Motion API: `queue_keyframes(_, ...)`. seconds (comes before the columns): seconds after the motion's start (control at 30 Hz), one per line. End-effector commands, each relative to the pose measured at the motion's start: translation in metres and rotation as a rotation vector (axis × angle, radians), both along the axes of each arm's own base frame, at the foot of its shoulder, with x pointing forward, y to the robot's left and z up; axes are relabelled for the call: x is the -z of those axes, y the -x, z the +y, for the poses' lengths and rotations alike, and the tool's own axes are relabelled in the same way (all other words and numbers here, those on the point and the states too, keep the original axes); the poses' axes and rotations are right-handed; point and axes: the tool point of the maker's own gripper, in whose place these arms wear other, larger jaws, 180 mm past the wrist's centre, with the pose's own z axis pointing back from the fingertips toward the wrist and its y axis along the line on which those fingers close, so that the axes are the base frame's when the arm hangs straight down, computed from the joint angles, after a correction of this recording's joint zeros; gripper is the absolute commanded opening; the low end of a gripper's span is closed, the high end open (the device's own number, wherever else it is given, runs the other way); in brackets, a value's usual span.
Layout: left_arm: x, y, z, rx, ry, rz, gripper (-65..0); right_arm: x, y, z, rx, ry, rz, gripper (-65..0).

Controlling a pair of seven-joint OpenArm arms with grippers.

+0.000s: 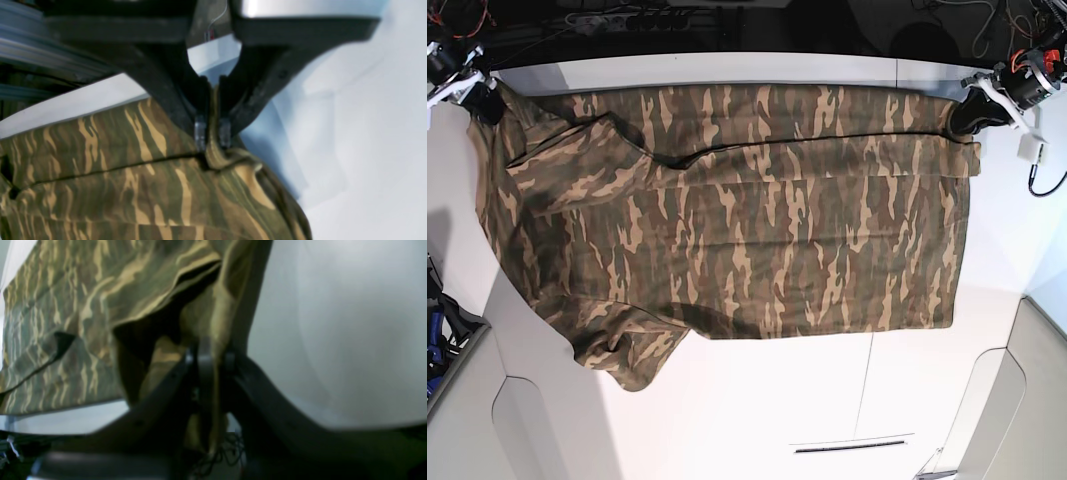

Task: Fold the T-shirt properly
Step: 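Lower the folded edge onto the shirt and open both grippers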

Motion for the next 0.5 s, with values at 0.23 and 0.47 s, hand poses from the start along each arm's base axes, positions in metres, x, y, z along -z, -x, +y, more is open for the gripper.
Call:
queue_keyframes(0.23,-0.006,0.000,0.001,0.022,-0.006,-0.004,-65.0,-0.007,0.001,-0.007,-0.005,0.031,-0.014,-65.0)
queue_keyframes(0.47,0.000,0.008,0.000,0.045,-0.012,0.049,-44.4,-0.001,0.006,-0.016,-0.006,0.091,0.025,-47.5)
